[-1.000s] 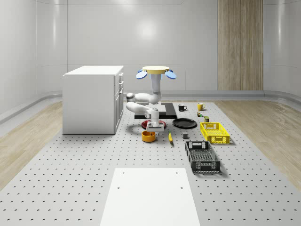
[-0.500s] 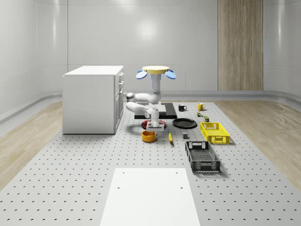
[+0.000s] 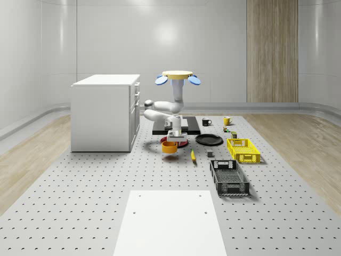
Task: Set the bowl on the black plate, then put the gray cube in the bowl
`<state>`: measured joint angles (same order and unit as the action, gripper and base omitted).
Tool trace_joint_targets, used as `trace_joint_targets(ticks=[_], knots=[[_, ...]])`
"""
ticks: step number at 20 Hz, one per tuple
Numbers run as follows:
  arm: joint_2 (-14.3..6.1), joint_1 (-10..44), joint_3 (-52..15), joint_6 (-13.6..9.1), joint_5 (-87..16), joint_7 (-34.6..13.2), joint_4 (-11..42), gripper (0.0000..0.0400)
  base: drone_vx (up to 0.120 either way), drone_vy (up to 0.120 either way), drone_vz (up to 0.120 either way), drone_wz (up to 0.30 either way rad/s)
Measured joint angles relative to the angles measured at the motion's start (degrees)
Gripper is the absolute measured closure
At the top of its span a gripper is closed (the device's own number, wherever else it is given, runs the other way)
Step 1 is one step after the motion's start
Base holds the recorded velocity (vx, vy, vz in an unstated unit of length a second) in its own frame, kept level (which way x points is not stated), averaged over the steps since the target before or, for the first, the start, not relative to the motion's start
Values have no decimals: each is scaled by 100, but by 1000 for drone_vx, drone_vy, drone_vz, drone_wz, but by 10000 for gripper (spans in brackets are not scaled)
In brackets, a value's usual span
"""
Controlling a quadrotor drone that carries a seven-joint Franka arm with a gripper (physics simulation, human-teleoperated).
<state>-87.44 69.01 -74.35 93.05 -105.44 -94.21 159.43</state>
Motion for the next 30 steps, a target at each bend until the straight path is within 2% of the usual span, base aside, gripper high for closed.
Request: trace_joint_targets(ticks=[2, 30], knots=[[-9, -1, -28, -3, 29, -2, 6, 299, -120, 120, 120, 0], [-115, 22, -85, 77, 118, -24, 13, 300, -120, 120, 0, 0]])
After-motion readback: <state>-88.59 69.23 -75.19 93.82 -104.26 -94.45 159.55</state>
